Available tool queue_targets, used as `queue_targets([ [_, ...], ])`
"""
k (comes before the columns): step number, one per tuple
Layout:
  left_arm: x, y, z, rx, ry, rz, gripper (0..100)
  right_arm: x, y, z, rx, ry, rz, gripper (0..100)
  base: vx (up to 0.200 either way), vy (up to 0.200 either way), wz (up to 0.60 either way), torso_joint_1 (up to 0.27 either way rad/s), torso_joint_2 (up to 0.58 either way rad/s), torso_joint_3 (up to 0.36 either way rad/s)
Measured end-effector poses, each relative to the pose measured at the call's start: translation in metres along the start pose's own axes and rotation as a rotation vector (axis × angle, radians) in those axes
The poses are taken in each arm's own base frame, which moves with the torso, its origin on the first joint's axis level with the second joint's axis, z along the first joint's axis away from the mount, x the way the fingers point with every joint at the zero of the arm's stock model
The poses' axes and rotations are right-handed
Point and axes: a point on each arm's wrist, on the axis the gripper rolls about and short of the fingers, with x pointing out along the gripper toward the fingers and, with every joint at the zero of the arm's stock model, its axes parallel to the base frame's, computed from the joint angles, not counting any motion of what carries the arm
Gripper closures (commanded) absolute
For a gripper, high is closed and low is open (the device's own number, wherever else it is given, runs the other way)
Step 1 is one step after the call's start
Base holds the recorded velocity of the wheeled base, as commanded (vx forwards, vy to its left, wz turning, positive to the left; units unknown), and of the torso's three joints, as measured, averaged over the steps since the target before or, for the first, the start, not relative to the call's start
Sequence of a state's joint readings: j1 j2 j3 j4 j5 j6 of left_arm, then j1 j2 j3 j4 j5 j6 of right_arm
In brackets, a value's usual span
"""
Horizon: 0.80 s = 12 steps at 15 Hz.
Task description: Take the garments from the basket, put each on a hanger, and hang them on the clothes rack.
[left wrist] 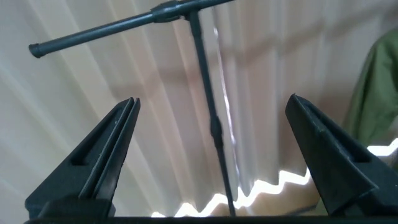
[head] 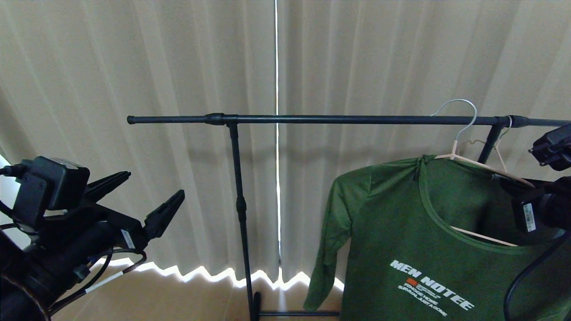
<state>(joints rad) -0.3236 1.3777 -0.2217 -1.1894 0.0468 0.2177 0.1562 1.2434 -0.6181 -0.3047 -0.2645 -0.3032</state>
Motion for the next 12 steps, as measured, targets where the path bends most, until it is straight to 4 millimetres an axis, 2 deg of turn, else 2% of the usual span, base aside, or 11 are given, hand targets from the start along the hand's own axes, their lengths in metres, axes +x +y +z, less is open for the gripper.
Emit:
queue_targets([
  [5, -0.001, 0.000, -0.002, 0.004, 0.006, 0.001, 0, 0.008, 0.002, 0.000, -0.002, 0.015, 0.003, 100, 0.200, 0.000, 0.00, -0.004, 0.00, 0.005],
  [12, -0.003, 0.000, -0.002, 0.005, 0.009, -0.001, 0, 0.012, 0.004, -0.004, -0.009, 0.040, 0.008, 100, 0.000, 0.000, 0.00, 0.000, 0.00, 0.000],
])
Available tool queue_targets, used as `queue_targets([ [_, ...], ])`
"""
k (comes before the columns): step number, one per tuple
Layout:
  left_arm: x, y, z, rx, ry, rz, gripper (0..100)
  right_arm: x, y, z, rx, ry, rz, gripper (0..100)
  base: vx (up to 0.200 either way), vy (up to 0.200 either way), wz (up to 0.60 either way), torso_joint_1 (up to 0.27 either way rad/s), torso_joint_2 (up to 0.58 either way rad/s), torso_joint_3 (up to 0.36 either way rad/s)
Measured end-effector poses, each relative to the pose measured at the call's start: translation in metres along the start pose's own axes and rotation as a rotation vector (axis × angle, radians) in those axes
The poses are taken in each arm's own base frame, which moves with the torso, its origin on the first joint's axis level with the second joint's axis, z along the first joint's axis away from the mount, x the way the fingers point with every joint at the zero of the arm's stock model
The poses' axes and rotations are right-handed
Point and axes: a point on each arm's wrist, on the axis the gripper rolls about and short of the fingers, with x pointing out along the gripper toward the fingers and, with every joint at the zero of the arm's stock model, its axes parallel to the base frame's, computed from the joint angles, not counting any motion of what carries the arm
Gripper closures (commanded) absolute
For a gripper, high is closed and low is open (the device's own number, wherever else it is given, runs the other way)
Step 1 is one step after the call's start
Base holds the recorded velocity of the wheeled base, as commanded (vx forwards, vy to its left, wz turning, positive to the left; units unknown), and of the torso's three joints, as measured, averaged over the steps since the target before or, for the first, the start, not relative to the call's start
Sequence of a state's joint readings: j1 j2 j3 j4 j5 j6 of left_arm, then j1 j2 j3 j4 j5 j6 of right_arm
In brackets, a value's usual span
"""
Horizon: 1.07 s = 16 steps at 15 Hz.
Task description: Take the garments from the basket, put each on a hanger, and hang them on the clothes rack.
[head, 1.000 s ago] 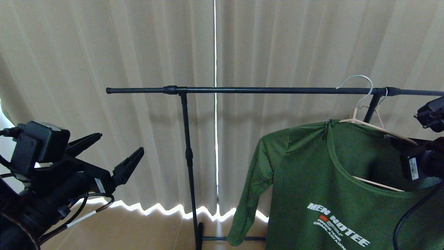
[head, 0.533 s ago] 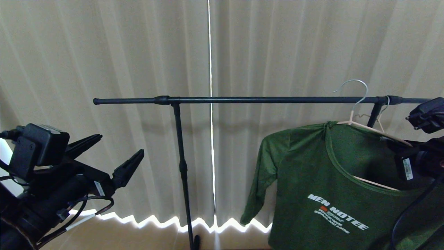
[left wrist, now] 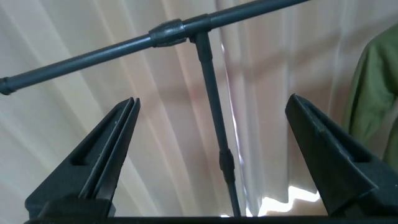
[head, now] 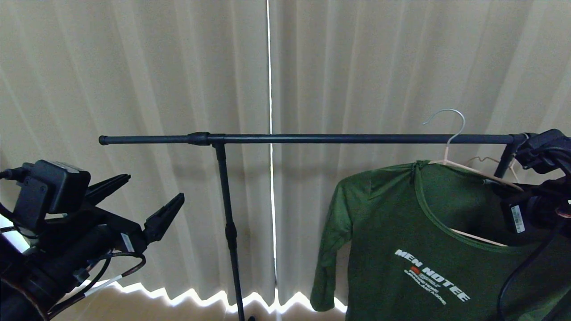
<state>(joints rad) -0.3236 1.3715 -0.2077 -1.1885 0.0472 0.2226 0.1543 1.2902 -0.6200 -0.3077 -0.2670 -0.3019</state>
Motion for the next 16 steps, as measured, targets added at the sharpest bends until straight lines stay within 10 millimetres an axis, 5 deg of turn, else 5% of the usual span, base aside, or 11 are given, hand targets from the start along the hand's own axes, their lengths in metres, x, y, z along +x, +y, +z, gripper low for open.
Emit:
queue_targets([
  [7, 0.000, 0.000, 0.000, 0.000, -0.003, 0.000, 0, 0.017, 0.003, 0.006, -0.002, 0.020, 0.005, 100, 0.000, 0.000, 0.00, 0.000, 0.00, 0.000],
  [16, 0.000, 0.001, 0.001, -0.002, -0.005, 0.004, 0, 0.116, 0.008, 0.019, 0.052, 0.154, -0.110, 100, 0.000, 0.000, 0.00, 0.000, 0.00, 0.000],
])
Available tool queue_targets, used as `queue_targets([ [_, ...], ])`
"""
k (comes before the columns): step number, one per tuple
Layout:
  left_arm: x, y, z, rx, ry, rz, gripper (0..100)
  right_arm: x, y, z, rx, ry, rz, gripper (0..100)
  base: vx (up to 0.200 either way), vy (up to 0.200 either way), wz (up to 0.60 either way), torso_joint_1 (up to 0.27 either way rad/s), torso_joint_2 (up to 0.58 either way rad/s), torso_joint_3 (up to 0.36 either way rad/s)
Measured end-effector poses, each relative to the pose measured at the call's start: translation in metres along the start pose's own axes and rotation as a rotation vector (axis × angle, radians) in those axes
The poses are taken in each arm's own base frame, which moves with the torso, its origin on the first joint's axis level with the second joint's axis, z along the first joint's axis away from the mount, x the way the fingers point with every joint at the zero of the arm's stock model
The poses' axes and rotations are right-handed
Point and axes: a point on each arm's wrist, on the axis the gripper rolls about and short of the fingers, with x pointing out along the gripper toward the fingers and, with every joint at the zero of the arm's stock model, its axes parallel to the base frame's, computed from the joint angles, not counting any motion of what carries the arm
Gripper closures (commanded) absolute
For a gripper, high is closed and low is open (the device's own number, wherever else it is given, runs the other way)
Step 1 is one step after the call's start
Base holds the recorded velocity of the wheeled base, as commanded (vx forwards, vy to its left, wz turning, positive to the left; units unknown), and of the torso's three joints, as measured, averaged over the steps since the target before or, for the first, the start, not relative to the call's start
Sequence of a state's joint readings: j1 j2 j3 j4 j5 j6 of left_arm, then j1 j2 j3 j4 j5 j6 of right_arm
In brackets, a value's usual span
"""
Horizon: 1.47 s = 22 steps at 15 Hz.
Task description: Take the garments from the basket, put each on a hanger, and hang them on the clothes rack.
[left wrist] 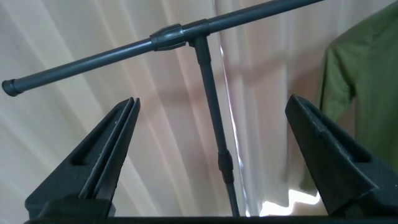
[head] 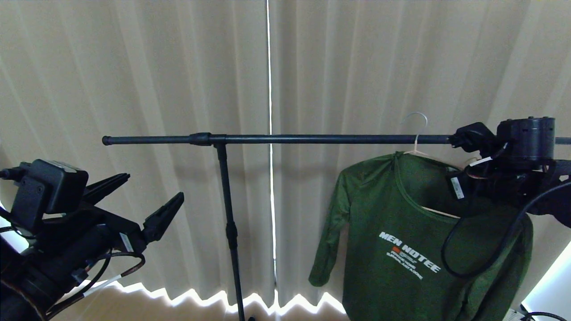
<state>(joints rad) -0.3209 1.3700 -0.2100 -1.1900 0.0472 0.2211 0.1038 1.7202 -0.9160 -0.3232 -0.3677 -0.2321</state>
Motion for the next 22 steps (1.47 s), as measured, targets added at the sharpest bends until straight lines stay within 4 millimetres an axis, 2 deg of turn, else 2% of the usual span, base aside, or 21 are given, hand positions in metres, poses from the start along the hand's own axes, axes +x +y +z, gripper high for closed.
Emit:
queue_targets([
  [5, 0.000, 0.000, 0.000, 0.000, 0.001, 0.002, 0, 0.020, 0.010, -0.007, -0.020, 0.051, 0.006, 100, 0.000, 0.000, 0.00, 0.000, 0.00, 0.000],
  [12, -0.002, 0.001, 0.001, 0.000, -0.007, 0.003, 0, 0.022, 0.015, -0.009, -0.030, 0.060, 0.019, 100, 0.000, 0.000, 0.00, 0.000, 0.00, 0.000],
  [13, -0.002, 0.001, 0.001, 0.000, -0.008, 0.004, 0, 0.021, 0.016, -0.010, -0.030, 0.059, 0.025, 0, 0.000, 0.000, 0.00, 0.000, 0.00, 0.000],
  [17, -0.003, 0.001, 0.002, 0.000, -0.011, 0.005, 0, 0.019, 0.016, -0.007, 0.008, 0.010, 0.024, 0, 0.000, 0.000, 0.00, 0.000, 0.00, 0.000],
  [22, -0.003, 0.001, 0.003, -0.002, -0.015, 0.005, 0, 0.017, 0.018, -0.014, 0.057, -0.120, 0.031, 0, 0.000, 0.000, 0.00, 0.000, 0.00, 0.000],
])
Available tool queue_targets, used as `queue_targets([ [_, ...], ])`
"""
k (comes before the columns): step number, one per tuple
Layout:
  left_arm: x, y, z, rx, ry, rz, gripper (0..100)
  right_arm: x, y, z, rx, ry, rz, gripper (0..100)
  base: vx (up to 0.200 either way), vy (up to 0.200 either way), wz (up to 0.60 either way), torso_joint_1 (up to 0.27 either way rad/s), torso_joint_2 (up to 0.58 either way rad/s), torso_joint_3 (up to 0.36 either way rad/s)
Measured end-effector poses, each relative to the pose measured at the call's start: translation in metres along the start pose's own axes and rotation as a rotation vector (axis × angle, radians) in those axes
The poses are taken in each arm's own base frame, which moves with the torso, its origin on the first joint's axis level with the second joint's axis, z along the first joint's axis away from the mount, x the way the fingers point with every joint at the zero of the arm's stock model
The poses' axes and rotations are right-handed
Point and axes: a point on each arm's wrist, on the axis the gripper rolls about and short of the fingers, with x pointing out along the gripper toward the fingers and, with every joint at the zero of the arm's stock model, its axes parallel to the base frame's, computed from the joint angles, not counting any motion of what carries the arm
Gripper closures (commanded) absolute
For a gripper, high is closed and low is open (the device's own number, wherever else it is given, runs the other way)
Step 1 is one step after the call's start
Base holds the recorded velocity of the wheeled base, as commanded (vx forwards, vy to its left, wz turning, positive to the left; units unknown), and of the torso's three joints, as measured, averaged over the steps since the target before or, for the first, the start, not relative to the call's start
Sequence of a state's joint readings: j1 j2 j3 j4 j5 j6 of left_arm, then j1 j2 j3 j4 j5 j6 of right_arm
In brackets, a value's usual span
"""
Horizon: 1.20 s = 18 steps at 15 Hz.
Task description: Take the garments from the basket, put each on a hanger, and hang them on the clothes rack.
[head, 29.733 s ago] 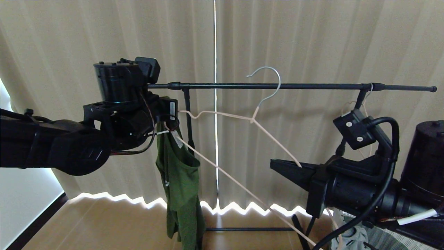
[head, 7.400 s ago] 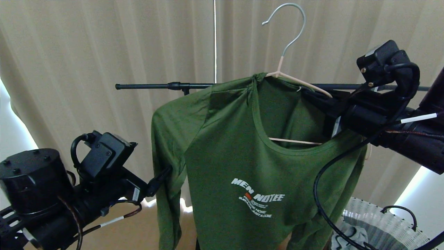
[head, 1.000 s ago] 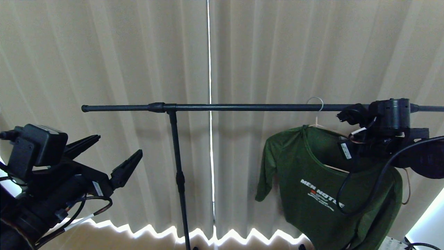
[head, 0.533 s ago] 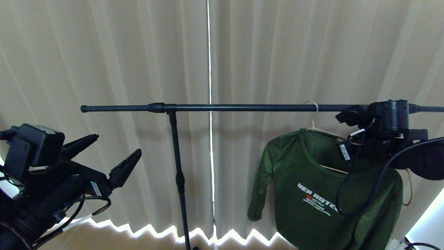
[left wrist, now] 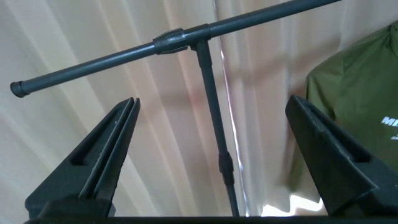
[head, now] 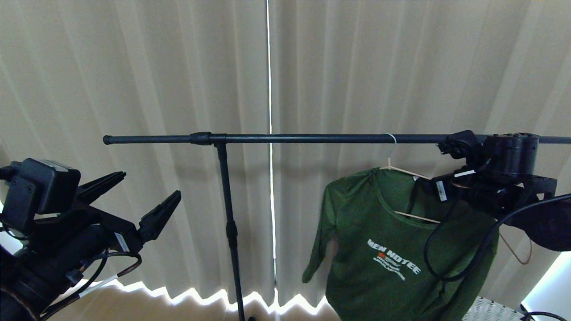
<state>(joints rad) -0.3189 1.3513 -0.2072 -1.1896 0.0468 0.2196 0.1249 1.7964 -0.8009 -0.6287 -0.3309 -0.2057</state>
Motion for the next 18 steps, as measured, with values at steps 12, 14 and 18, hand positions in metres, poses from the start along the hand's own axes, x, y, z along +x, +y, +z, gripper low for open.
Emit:
queue_targets([
  [12, -0.002, 0.000, -0.002, 0.003, 0.009, -0.001, 0, -0.034, -0.003, -0.009, 0.008, -0.119, 0.368, 0, 0.000, 0.000, 0.00, 0.000, 0.00, 0.000],
  [14, -0.003, -0.001, -0.004, 0.006, 0.015, -0.002, 0, -0.044, -0.005, -0.009, 0.009, -0.138, 0.404, 0, 0.000, 0.000, 0.00, 0.000, 0.00, 0.000],
  [18, -0.003, -0.001, -0.004, 0.007, 0.016, -0.002, 0, -0.055, -0.007, -0.011, 0.007, -0.160, 0.467, 0, 0.000, 0.000, 0.00, 0.000, 0.00, 0.000],
])
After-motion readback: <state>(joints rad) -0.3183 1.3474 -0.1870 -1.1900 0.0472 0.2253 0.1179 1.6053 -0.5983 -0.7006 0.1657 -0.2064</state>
